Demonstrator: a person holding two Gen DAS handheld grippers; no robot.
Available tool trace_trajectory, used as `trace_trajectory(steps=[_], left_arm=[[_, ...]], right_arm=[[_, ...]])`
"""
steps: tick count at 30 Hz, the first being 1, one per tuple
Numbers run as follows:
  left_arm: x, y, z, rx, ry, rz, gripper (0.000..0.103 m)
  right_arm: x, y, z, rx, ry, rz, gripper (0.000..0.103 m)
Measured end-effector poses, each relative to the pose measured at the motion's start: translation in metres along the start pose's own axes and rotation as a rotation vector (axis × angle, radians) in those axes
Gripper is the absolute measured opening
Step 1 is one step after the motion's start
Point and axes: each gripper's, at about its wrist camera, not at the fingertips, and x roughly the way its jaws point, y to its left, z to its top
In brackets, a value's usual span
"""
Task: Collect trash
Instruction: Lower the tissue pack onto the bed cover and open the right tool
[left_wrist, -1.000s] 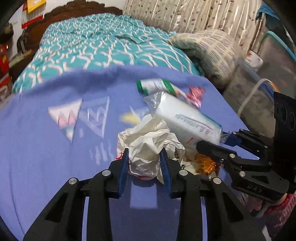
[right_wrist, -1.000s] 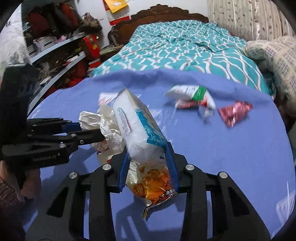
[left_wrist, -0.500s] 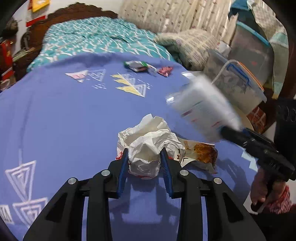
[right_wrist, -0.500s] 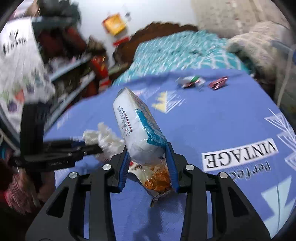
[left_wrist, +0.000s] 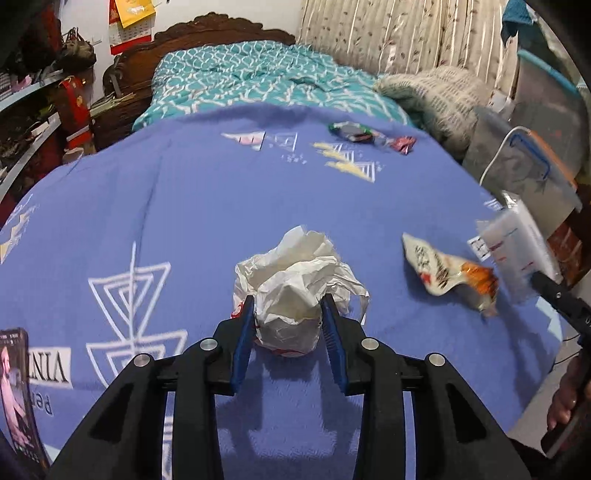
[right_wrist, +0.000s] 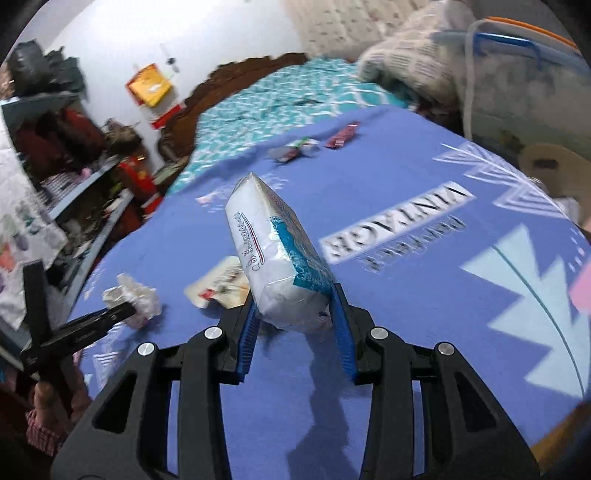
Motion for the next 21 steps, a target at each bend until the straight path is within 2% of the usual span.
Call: trace_trajectory(steps=[3,8,10,12,17,21], left_arm=[[0.000,-0.010,-0.005,0.038,-0.026,0.052,0.038],[0.003,-0.018,-0.006,0.074,-0.037,0.103,0.039],[0.004,-0.018,-0.005,0.074,-0.036,0.107,0.043],[0.007,-0.019,-0.005,0.079,-0.035,0.117,0.047],[0.011,-0.025,-0.006,0.101,-0.037,0.137,0.060],[0.014,-0.030,-0.007,0.112,-0.038,0.152,0.065]], right_arm=[[-0.002,-0.012,-0.007,0.039,0.000,-0.047,0.041],[-0.004,-0.011,-0.009,0.044,-0.013,-0.066,0.047],[-0.004,-0.008,-0.009,0.031,-0.017,-0.075,0.052],[-0.001,-0.005,-0.010,0.014,-0.015,-0.088,0.061],[0.006,-0.004,-0.015,0.009,0.008,-0.085,0.063],[0.011,-0.008,-0.016,0.021,0.020,-0.090,0.065]])
